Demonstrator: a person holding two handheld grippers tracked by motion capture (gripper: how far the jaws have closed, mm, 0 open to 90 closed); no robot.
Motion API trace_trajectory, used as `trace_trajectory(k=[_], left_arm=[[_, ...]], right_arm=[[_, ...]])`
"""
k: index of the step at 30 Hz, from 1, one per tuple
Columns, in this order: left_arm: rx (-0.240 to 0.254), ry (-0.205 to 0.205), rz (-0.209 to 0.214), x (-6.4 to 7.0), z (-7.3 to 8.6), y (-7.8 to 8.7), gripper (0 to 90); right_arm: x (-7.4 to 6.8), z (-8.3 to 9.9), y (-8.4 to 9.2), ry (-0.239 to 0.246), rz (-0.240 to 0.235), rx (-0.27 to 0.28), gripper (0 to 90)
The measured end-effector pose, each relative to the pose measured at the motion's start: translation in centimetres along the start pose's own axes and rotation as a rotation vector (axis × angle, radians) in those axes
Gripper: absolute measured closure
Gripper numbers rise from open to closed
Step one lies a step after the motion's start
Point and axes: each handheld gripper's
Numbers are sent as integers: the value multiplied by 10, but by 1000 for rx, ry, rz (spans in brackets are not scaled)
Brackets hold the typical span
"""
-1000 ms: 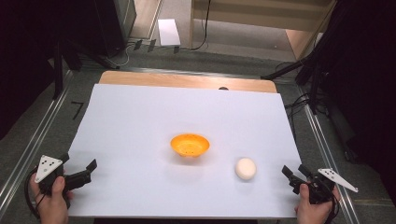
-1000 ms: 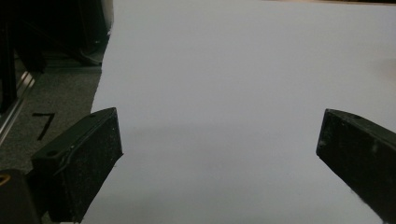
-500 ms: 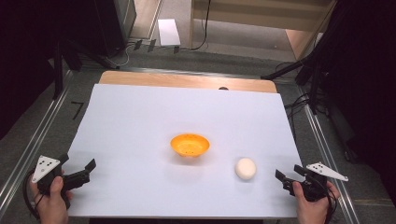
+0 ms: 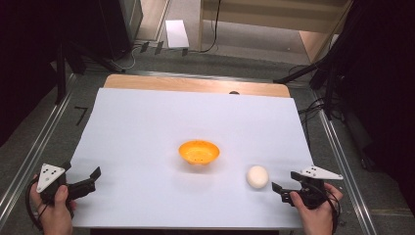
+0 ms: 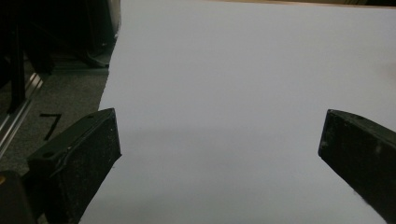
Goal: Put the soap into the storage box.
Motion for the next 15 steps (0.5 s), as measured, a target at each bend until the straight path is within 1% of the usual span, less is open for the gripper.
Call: trace_trajectory(k=[3, 6, 10, 13, 15], left_arm=[[0, -2, 4, 0, 0, 0, 0], [5, -13, 12, 0, 1, 1, 0], [5, -15, 15, 0, 1, 1, 0], [-3, -15, 16, 0, 0, 0, 0], [-5, -15, 15, 0, 0, 0, 0]], right_arm=[[-7, -5, -4, 20, -29, -6, 130], [-14, -11, -8, 45, -37, -23, 130], [-22, -18, -14, 80, -39, -50, 133], [-26, -23, -17, 102, -33, -84, 136], [-28, -24, -19, 103, -30, -90, 137]])
Point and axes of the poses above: each handheld gripper's, and its own axes: y roughly backward along the jaws, z roughly out of its underside, x roughly to its right, and after that the axes turned 15 degrees about -x, right-handed
